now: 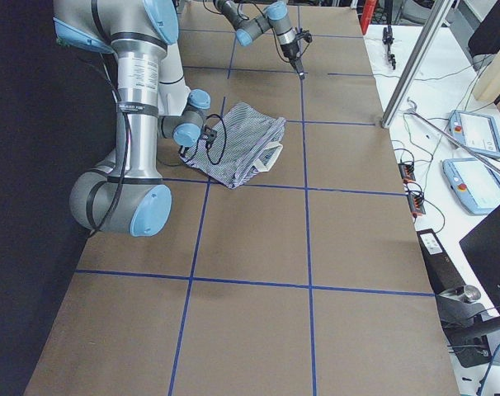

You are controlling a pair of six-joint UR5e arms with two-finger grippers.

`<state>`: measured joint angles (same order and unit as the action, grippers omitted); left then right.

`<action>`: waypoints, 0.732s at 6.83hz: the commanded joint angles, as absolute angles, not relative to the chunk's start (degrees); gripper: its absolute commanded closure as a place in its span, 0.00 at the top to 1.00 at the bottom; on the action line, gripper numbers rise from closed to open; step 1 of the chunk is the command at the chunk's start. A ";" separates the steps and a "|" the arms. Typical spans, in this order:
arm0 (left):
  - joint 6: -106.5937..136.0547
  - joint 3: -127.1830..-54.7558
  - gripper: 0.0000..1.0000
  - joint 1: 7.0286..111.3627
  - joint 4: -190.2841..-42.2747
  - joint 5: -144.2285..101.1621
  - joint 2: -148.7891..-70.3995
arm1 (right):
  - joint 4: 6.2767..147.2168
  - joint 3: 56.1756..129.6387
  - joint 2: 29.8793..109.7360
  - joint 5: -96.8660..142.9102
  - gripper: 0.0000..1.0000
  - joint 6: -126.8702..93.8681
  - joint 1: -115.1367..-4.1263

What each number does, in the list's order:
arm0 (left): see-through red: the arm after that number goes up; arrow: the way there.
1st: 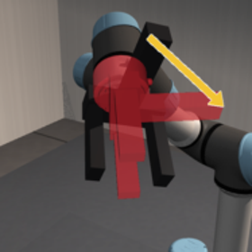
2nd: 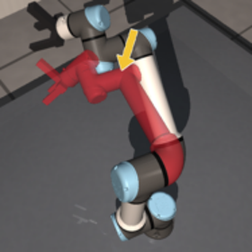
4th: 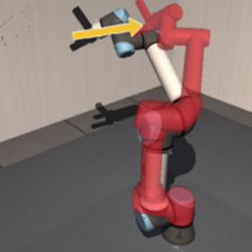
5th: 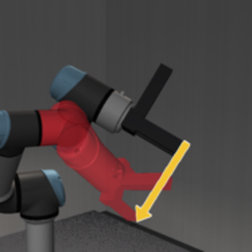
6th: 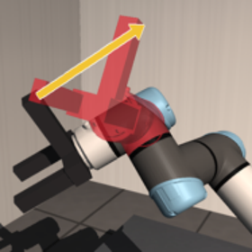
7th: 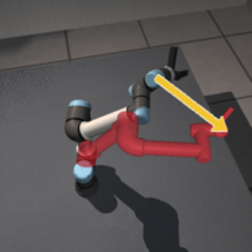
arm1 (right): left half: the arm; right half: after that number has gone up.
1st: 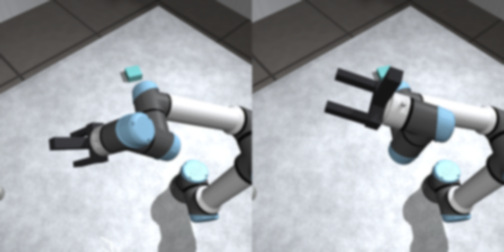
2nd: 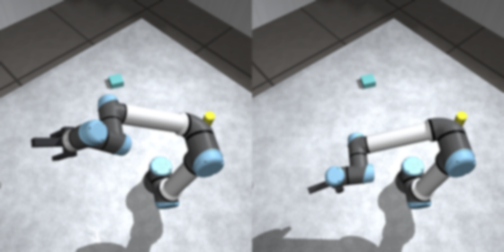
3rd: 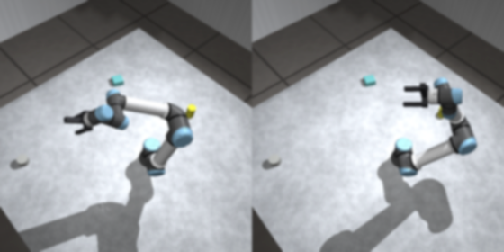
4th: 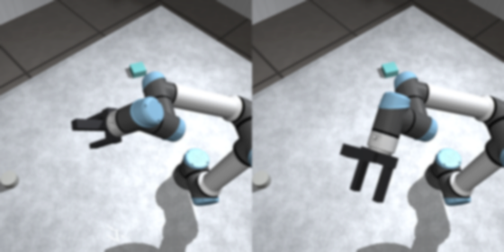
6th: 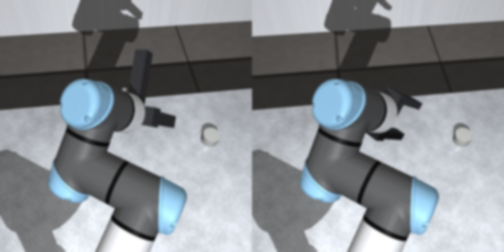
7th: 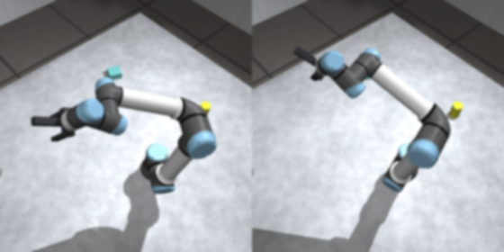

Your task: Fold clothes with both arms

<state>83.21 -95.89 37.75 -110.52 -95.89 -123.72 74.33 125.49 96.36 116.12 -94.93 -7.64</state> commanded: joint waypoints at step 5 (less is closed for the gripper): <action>107.14 -105.73 1.00 21.15 -94.68 -98.29 -122.43 | 73.74 128.15 88.88 116.37 1.00 -96.07 -26.86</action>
